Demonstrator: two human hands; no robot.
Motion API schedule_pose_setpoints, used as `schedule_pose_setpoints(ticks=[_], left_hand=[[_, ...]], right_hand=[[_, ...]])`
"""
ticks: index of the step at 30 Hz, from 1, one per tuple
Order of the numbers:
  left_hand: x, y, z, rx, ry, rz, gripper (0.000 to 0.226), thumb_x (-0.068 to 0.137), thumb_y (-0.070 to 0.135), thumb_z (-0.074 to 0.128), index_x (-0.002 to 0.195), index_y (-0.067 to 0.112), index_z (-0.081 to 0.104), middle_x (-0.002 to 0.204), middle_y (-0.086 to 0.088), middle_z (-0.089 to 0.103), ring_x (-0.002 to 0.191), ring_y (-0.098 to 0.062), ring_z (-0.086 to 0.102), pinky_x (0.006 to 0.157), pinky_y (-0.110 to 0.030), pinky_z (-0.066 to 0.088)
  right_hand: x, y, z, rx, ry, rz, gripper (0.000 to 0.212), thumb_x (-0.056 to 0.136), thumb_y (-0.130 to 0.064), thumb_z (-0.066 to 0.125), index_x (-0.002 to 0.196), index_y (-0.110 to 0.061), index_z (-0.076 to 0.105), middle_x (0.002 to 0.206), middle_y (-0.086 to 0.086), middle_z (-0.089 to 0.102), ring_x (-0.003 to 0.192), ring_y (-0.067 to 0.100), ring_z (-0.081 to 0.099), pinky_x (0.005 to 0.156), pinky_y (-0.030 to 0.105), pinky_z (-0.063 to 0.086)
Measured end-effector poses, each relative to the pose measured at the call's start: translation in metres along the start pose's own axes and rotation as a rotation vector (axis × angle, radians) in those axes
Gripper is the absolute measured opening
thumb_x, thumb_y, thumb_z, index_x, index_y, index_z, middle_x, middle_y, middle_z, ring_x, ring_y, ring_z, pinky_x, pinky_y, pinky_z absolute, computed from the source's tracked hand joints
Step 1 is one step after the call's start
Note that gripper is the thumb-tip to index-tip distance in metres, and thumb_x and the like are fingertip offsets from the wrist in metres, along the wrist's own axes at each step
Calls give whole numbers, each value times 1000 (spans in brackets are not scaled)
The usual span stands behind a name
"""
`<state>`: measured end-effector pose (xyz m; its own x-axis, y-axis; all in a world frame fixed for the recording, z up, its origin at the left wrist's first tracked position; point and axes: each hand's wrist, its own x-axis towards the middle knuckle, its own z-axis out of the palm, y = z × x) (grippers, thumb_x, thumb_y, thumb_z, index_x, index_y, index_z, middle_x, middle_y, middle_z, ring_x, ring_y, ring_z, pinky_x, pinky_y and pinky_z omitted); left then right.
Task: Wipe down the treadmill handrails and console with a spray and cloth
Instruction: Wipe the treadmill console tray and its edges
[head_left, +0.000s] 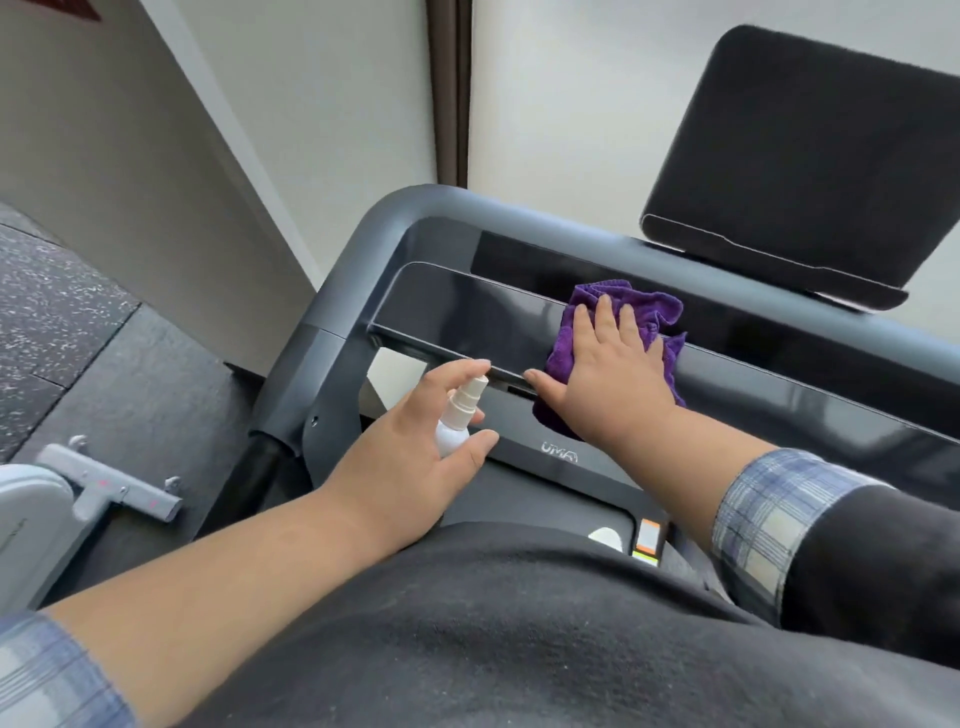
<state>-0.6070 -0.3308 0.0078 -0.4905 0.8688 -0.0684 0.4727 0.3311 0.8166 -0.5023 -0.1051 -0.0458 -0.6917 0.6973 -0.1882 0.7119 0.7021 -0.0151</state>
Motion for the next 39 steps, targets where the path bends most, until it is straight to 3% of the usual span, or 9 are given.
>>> schedule_pose_setpoints(ticks=[3,8,10,16,20,24,30,34,39], left_hand=[[-7,-12,-14,-12,48,-33,61,92,36,64,124,73,28,106,31,58,104,9,55,80,2,34],[-23,-30,-33,-9,94,-111,54,87,48,60,122,74,28,105,28,60,102,3,57,79,0,35],[-29,-37,-38,-12,122,-135,56,88,44,62,122,74,28,110,33,56,103,6,55,79,1,35],[-39,-50,-44,-32,163,-166,63,92,34,67,124,73,30,109,26,58,105,12,54,80,3,34],[-31,-47,-44,-21,141,-151,61,92,36,66,125,71,29,107,28,58,106,7,55,83,0,35],[-18,-38,-38,-25,110,-114,57,89,46,62,125,73,27,112,33,54,105,3,55,84,-3,38],[-12,-30,-37,-39,98,-75,57,87,50,60,128,72,27,113,33,52,106,-1,57,88,-19,46],[-19,-37,-40,-41,134,-103,55,88,47,61,127,70,30,112,31,55,106,1,56,87,-8,41],[-25,-38,-38,-30,152,-135,56,89,45,63,125,72,30,109,32,56,105,3,55,84,-1,35]], right_hand=[[10,-27,-3,-5,-8,-37,113,75,-92,14,159,-17,8,168,12,4,153,35,4,117,66,15],[29,-77,-10,-35,-25,-133,117,73,-94,18,159,-16,5,168,12,3,153,35,3,117,66,14],[37,-98,-12,-40,-31,-176,120,72,-95,24,159,-15,4,168,12,1,153,36,2,117,66,13],[62,-158,-15,-73,-82,-315,132,67,-88,56,159,-15,-2,168,10,-6,154,35,-4,118,67,11],[63,-158,-20,-80,-108,-369,135,66,-79,69,159,-13,-4,168,10,-7,154,34,-5,118,65,12],[57,-126,-25,-123,-139,-560,133,65,-67,79,160,-17,-1,168,6,-3,154,29,-1,119,58,15],[55,-104,-28,-32,-146,-578,107,80,-70,59,161,-24,7,169,-2,2,155,20,2,124,51,14],[53,-130,-24,15,-128,-459,102,81,-75,36,161,-19,7,169,1,0,155,23,-1,123,55,8],[51,-151,-22,-33,-115,-462,92,93,-67,38,160,-15,3,168,6,-3,154,28,-3,121,59,10]])
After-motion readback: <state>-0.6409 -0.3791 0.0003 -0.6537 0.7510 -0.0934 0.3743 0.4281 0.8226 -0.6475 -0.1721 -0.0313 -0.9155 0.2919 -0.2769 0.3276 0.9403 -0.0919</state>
